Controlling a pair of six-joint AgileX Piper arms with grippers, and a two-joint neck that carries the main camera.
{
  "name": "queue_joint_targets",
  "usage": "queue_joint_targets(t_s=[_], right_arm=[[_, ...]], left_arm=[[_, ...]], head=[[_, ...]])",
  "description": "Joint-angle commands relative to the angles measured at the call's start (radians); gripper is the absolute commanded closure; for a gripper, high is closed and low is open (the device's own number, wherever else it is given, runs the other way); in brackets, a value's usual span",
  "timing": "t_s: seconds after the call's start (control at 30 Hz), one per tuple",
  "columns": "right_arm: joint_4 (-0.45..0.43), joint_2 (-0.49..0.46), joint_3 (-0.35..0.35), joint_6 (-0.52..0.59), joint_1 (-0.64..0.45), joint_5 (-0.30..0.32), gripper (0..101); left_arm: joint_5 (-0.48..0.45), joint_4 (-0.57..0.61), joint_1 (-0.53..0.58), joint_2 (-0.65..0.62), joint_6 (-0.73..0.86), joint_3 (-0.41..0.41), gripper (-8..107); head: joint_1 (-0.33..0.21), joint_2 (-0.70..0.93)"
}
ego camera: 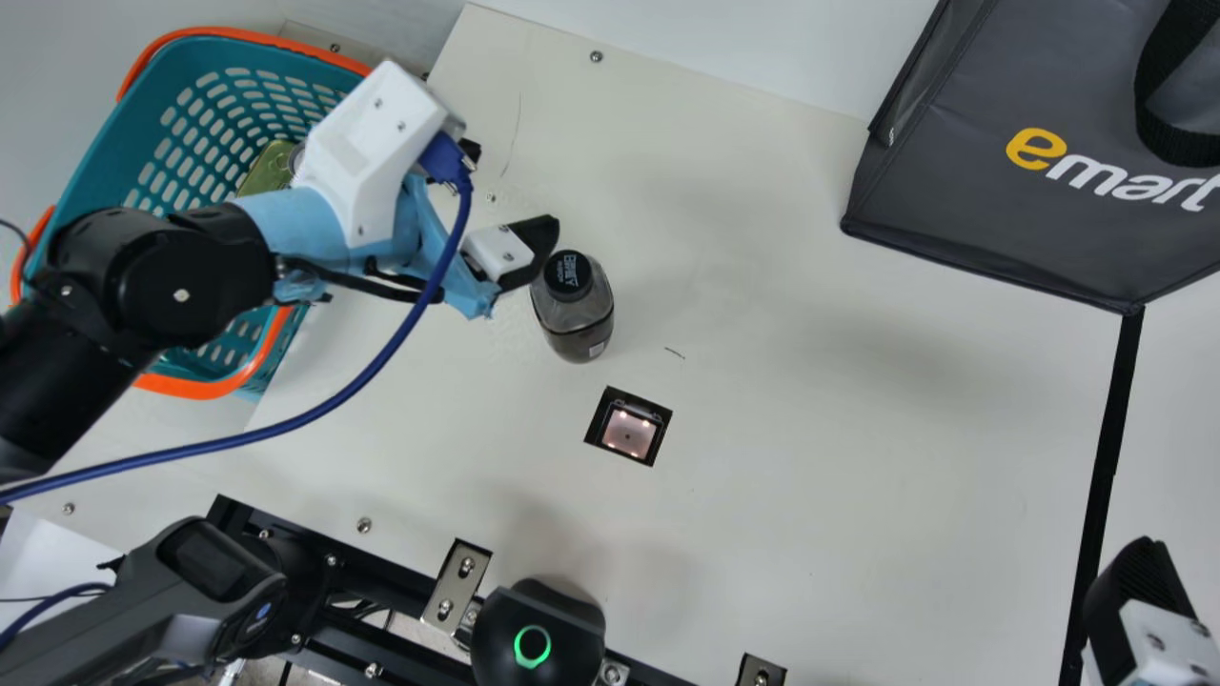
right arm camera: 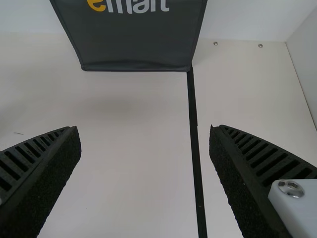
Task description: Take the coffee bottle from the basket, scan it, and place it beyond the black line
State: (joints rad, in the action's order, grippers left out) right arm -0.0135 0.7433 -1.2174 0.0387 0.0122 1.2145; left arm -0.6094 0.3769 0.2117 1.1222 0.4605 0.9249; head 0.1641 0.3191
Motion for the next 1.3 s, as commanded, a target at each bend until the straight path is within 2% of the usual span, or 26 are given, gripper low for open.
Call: queue_joint_targets(t_s=[0.0, 0.6, 1.27], right_arm=[[0.0, 0.0, 0.0, 0.0, 0.0, 0.0, 10], [0.0, 0.0, 0.0, 0.0, 0.0, 0.0, 10], [0.0, 0.0, 0.0, 0.0, 0.0, 0.0, 10]], left_arm=[[-0.003, -0.017, -0.012, -0.007, -0.01, 0.0, 9], [-0.031, -0.105, -0.13, -0.096, -0.074, -0.022, 9], [-0.055, -0.119, -0.289, -0.196, -0.064, -0.053, 9]], head=[[-0.026, 0.002], [-0.026, 0.002], [-0.026, 0.002]])
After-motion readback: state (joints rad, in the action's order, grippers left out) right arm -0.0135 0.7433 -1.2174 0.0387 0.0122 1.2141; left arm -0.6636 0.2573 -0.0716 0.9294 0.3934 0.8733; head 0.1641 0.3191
